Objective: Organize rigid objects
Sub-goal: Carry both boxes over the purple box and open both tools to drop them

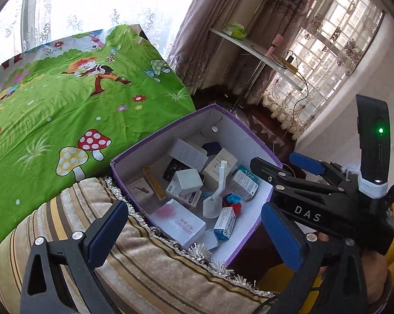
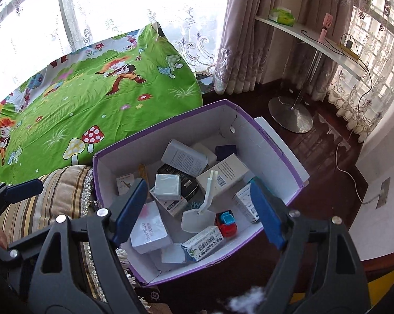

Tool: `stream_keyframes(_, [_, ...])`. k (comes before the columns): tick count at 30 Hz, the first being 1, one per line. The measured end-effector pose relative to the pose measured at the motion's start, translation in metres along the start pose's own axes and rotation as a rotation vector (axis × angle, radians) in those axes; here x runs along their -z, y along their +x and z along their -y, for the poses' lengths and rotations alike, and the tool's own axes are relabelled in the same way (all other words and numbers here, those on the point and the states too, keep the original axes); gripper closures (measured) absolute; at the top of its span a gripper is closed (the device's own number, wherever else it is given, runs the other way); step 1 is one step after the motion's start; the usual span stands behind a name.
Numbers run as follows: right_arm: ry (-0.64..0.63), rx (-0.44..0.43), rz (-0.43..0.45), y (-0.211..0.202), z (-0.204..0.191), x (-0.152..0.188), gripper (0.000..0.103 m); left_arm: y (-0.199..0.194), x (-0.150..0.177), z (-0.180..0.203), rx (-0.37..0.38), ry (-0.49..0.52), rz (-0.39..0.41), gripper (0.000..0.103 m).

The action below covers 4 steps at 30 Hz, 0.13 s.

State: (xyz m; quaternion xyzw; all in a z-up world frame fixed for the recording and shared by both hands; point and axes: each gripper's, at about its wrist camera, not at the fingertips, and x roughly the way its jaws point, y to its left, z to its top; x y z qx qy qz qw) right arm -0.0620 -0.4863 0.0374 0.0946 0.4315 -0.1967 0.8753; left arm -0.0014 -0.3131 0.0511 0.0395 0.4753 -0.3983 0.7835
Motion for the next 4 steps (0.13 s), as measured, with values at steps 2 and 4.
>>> stream_keyframes(2, [0.008, -0.002, -0.002, 0.0005, 0.0026, 0.0003, 0.020, 0.0028, 0.0015, 0.0027, 0.008, 0.009, -0.012, 0.000])
stream_keyframes(4, [0.011, 0.002, -0.001, 0.0006, 0.0041, 0.0011, 0.020, 0.0042, 0.0039, 0.0079, 0.015, 0.031, -0.023, 0.000])
